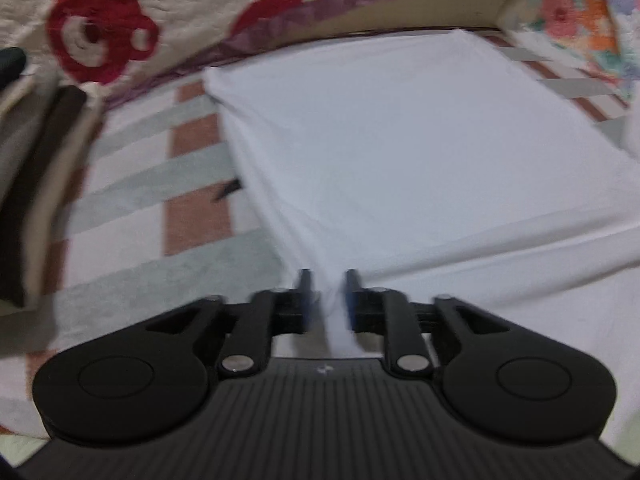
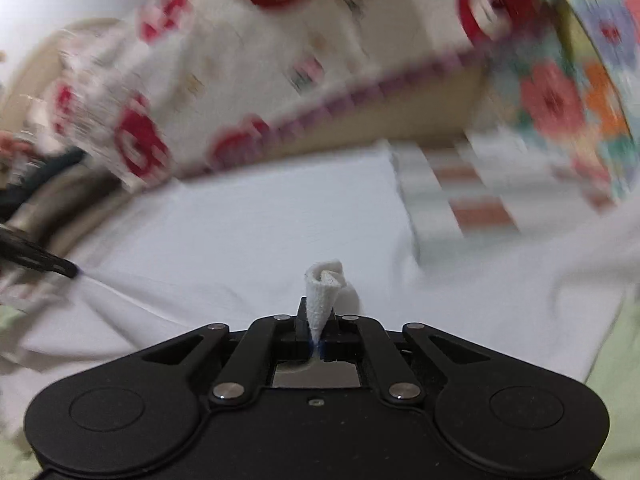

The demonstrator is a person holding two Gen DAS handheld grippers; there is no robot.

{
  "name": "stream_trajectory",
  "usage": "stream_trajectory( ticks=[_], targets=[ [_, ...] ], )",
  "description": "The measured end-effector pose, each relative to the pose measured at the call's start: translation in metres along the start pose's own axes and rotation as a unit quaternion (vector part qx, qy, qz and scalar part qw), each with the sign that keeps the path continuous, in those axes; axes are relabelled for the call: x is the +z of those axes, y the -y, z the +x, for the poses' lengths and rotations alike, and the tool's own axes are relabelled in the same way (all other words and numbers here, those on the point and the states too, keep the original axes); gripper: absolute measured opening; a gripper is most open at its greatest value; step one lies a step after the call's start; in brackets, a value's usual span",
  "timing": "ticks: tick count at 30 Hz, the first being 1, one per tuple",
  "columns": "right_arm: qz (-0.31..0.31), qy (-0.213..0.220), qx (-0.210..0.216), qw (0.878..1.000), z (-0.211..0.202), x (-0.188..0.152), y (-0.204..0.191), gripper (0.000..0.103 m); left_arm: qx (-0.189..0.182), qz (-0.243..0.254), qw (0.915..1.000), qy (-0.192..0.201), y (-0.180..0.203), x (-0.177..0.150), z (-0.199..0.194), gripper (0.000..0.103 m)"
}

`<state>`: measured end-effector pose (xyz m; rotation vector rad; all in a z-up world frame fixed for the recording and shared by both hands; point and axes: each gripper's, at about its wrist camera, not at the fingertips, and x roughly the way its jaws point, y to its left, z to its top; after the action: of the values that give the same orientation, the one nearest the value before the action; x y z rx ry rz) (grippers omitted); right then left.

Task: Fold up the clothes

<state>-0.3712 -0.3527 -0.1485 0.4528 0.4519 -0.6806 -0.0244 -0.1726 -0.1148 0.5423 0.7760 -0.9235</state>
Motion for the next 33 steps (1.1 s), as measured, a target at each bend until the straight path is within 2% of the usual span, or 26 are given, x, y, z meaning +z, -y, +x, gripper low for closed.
stream_trajectory(
  ticks=[1, 3, 7, 8, 10, 11, 13, 16, 21, 23, 24, 26, 27, 28, 29, 30, 31, 33],
  targets=[
    [0.015, -0.007, -0.005, 1.000, 0.004, -0.001, 0.004, 0.003, -0.005, -0.015, 0.9999, 0.004, -0.005, -0.003, -0.004, 0.030],
    [0.022, -0.001, -0.011, 1.000, 0.001, 0.000, 0.007, 0.003, -0.017, -0.042, 0.9989, 0.011, -0.014, -0.010, -0.013, 0.032],
    [0.012, 0.002, -0.001, 1.000, -0.003, 0.006, 0.009, 0.003, -0.085, -0.048, 0.9950, 0.020, -0.010, -0.040, -0.054, 0.045],
    [0.011, 0.004, 0.000, 1.000, -0.003, 0.008, 0.008, 0.003, -0.097, -0.037, 0.9944, 0.022, -0.004, -0.049, -0.066, 0.048],
    [0.009, 0.009, 0.001, 1.000, -0.004, 0.012, 0.007, 0.003, -0.104, 0.005, 0.9943, 0.026, 0.013, -0.069, -0.087, 0.062],
    [0.008, 0.012, 0.002, 1.000, -0.004, 0.014, 0.006, 0.003, -0.105, 0.025, 0.9937, 0.027, 0.021, -0.078, -0.096, 0.065],
    [0.006, 0.017, 0.004, 1.000, -0.005, 0.019, 0.005, 0.003, -0.095, 0.064, 0.9932, 0.023, 0.036, -0.093, -0.103, 0.070],
    [0.002, 0.026, 0.005, 1.000, -0.007, 0.026, 0.003, 0.003, -0.068, 0.115, 0.9910, 0.009, 0.058, -0.112, -0.100, 0.072],
    [-0.004, 0.023, 0.008, 1.000, -0.007, 0.033, 0.006, 0.003, 0.027, 0.129, 0.9910, 0.021, 0.065, -0.116, -0.083, 0.072],
    [-0.005, 0.020, 0.009, 1.000, -0.007, 0.035, 0.007, 0.003, 0.065, 0.135, 0.9884, 0.026, 0.067, -0.117, -0.076, 0.075],
    [-0.005, 0.018, 0.010, 1.000, -0.006, 0.036, 0.008, 0.003, 0.081, 0.138, 0.9867, 0.030, 0.067, -0.117, -0.073, 0.081],
    [-0.006, 0.015, 0.012, 1.000, -0.006, 0.038, 0.010, 0.003, 0.095, 0.151, 0.9836, 0.027, 0.067, -0.117, -0.071, 0.083],
    [-0.006, 0.014, 0.013, 1.000, -0.006, 0.039, 0.011, 0.003, 0.106, 0.156, 0.9818, 0.027, 0.067, -0.118, -0.073, 0.078],
    [-0.007, 0.012, 0.013, 1.000, -0.005, 0.040, 0.012, 0.003, 0.116, 0.159, 0.9801, 0.026, 0.066, -0.118, -0.074, 0.053],
    [-0.007, 0.010, 0.014, 1.000, -0.005, 0.041, 0.013, 0.003, 0.118, 0.154, 0.9808, 0.022, 0.063, -0.118, -0.077, 0.041],
    [-0.008, 0.009, 0.015, 1.000, -0.005, 0.042, 0.014, 0.003, 0.108, 0.130, 0.9854, 0.019, 0.056, -0.117, -0.081, 0.019],
    [-0.008, 0.007, 0.016, 1.000, -0.004, 0.043, 0.015, 0.003, 0.099, 0.106, 0.9893, 0.016, 0.048, -0.117, -0.085, 0.009],
    [-0.009, 0.004, 0.017, 1.000, -0.004, 0.044, 0.017, 0.003, 0.092, 0.065, 0.9934, 0.021, 0.036, -0.116, -0.095, 0.005]
  ],
)
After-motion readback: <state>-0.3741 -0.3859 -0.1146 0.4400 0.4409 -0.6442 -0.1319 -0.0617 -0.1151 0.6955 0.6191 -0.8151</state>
